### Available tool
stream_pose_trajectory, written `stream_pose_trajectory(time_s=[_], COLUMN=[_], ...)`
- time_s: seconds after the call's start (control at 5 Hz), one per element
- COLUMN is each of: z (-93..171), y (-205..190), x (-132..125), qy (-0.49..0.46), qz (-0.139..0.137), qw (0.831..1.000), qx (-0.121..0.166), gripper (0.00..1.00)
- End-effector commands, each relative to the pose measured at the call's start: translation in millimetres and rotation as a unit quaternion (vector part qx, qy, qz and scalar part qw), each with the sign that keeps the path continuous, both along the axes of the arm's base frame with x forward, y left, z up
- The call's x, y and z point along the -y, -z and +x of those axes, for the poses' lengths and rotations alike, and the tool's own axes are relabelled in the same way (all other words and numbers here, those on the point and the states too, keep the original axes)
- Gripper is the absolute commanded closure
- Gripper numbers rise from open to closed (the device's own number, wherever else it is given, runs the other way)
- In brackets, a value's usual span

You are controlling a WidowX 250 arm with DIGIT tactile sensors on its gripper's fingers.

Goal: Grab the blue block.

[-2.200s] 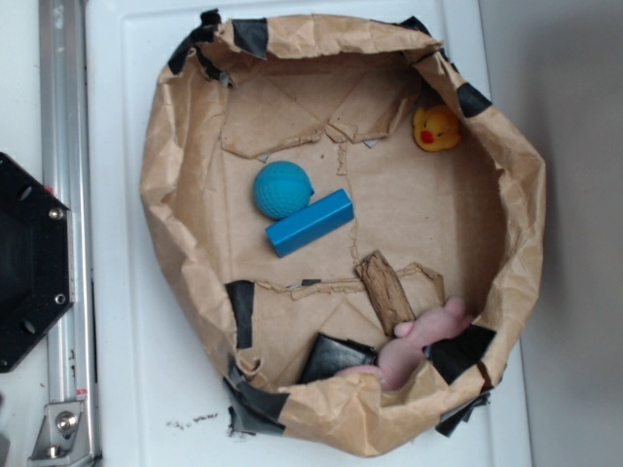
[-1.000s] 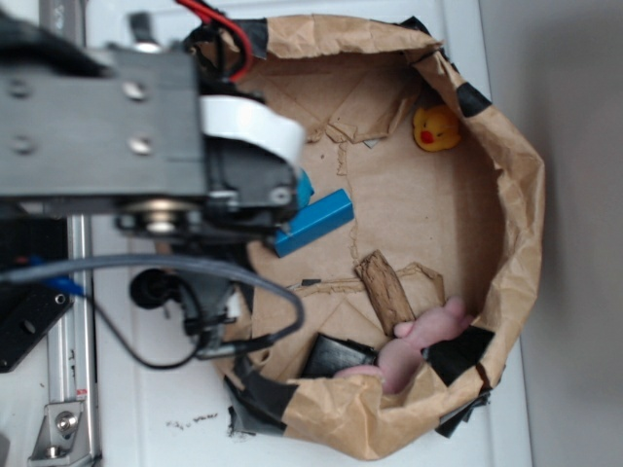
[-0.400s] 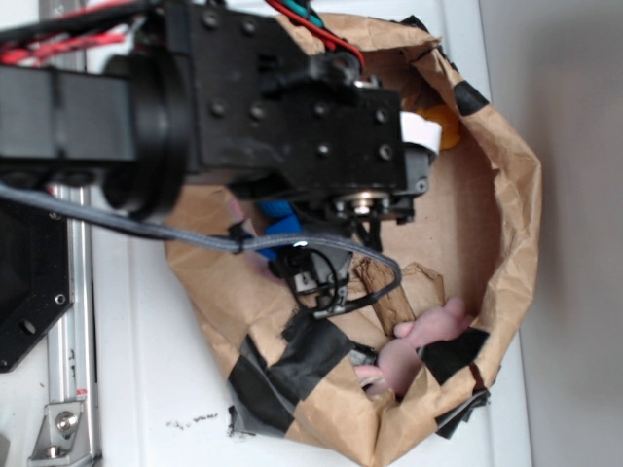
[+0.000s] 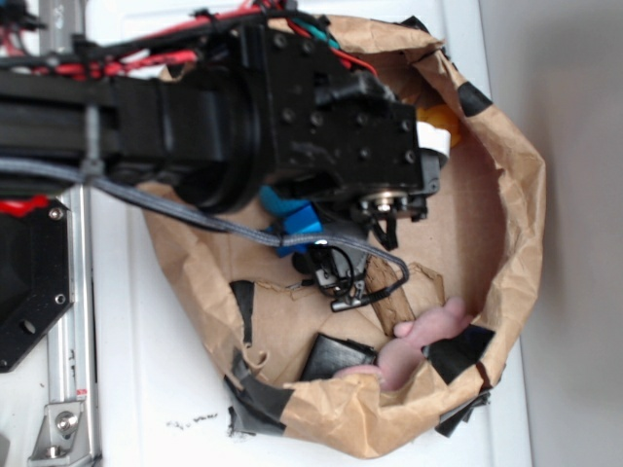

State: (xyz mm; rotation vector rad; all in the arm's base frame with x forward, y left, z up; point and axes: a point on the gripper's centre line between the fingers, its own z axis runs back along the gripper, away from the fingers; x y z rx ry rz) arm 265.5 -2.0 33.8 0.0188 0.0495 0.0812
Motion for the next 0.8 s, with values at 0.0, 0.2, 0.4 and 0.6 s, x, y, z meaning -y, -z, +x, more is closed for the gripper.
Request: stream_pose_trajectory(time_s=[0.0, 0.2, 0.4, 0.6], z=[-4, -17, -28, -27], y=[32, 43, 38, 17], x=[23, 31, 39, 39], qy=[0.15, 0.17, 0.182, 0.179], qz=[0.027, -0.006, -0.017, -0.026], qw=[0.988, 0.985, 0.983, 0.983], qx=[0.0, -0.009, -0.002, 0.019], gripper=[0.0, 1.0, 1.0, 1.0])
